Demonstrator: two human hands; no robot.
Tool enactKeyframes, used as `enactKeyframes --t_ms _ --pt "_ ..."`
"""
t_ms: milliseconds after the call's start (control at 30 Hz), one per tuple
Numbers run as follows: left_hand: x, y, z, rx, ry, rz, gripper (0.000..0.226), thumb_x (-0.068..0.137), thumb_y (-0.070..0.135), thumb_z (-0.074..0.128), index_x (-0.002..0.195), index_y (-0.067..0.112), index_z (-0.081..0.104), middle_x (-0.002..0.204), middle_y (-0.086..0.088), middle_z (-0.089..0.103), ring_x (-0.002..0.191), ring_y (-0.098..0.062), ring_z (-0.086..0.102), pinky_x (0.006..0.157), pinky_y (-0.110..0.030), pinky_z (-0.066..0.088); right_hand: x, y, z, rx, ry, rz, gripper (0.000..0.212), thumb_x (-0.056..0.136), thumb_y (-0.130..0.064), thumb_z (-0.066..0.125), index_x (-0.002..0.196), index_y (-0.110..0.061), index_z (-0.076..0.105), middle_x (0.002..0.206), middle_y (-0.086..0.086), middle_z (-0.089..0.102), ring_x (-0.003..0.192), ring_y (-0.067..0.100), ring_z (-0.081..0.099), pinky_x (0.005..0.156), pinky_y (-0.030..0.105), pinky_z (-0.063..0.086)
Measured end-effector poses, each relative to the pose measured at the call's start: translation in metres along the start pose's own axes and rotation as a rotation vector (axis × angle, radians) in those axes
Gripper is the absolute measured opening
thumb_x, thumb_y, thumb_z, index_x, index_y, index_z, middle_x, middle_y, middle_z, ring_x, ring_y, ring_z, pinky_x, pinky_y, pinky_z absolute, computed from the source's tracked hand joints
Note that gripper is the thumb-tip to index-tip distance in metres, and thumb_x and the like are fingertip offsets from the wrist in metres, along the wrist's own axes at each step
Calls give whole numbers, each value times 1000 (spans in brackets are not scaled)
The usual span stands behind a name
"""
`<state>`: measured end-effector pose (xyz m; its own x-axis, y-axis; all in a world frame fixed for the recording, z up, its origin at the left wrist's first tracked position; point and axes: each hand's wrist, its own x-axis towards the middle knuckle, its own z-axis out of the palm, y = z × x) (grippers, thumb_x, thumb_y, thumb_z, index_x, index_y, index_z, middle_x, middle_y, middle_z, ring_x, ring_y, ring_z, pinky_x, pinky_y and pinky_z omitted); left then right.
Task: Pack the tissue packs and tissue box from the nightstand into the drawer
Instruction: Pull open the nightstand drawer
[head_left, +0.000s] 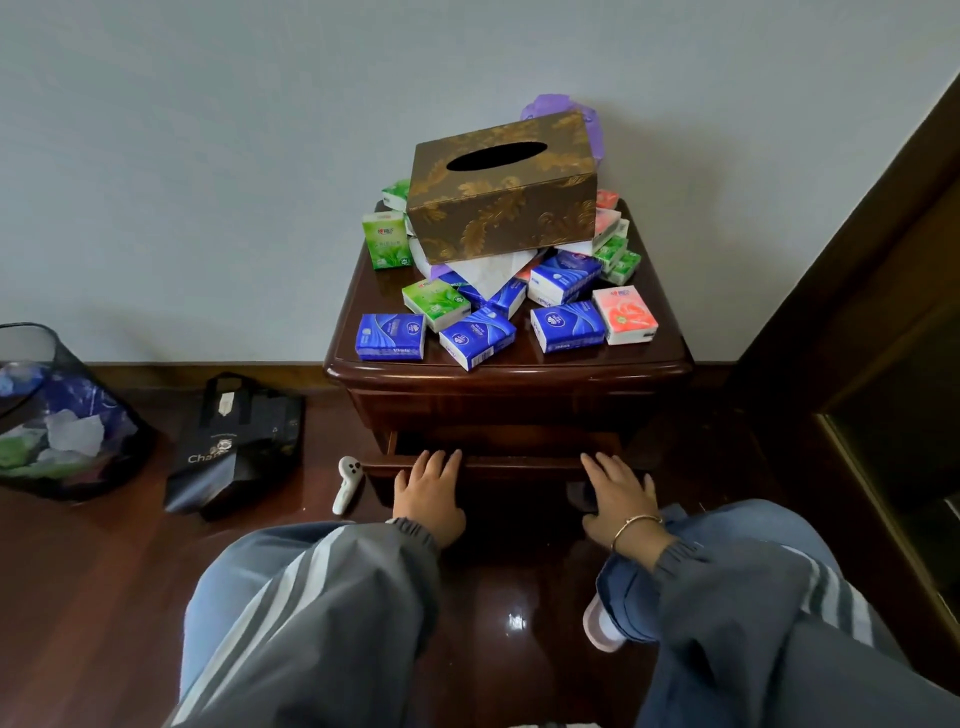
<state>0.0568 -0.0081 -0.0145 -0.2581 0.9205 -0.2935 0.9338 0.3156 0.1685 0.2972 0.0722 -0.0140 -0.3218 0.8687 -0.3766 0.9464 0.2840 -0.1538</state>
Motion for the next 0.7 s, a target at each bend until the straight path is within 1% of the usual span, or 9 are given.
enactKeyframes --t_ms 100,167,267,367,433,500,567,633,700 --pt "2 -5 -8 -18 -4 14 75 80 33 55 149 28 28 146 1 39 141 -23 30 116 -41 20 -1 -2 -10 -42 -40 -20 81 78 -32 58 149 -25 19 151 2 24 141 23 21 115 49 15" --pt "0 -9 -11 -53 -73 27 64 81 39 54 142 31 40 137 1 44 131 -24 42 114 -40 23 -5 2 -14 -92 -81 -68 73 79 -36 56 145 -25 28 142 3 35 132 26 35 110 43 28" --pt "-10 -20 -8 -150 -171 14 47 84 48 54 129 36 55 127 3 48 123 -22 49 109 -37 31 -17 12 -15 -53 -165 -110 63 80 -43 58 138 -29 39 133 0 41 124 23 42 99 37 41" --pt "-24 -30 -4 -373 -295 -45 33 87 50 58 110 30 69 118 1 54 115 -20 54 102 -33 42 -33 21 -14 -4 -240 -135 52 80 -40 58 131 -31 48 125 -2 47 118 19 46 94 31 44" --pt "-35 -33 -4 -436 -389 -61 37 88 53 58 99 22 73 110 -1 65 107 -20 61 98 -34 46 -42 22 -12 3 -299 -148 43 81 -42 56 123 -32 55 119 -4 52 114 18 51 91 28 43" --pt "-44 -32 -6 -462 -481 -108 51 86 62 53 100 18 74 106 -2 71 102 -19 64 98 -36 47 -48 22 -12 20 -367 -139 35 81 -52 55 109 -34 64 112 -9 58 109 15 56 93 31 44" --pt "-50 -31 -6 -474 -544 -167 60 85 68 50 104 16 73 111 -3 69 105 -19 62 103 -38 43 -51 21 -13 30 -419 -134 37 81 -64 49 91 -34 68 100 -12 64 99 12 59 94 33 44" --pt "-53 -28 -7 -469 -578 -204 64 84 69 48 109 15 72 117 -4 67 109 -20 60 105 -37 40 -52 21 -13 30 -443 -135 41 81 -69 45 72 -33 63 80 -14 60 83 9 57 87 31 42" --pt "-56 -25 -10 -438 -607 -211 67 84 71 46 111 15 71 121 -4 65 112 -20 58 105 -35 38 -54 19 -15 27 -465 -127 44 82 -69 44 59 -34 55 66 -13 52 67 6 49 78 29 39"
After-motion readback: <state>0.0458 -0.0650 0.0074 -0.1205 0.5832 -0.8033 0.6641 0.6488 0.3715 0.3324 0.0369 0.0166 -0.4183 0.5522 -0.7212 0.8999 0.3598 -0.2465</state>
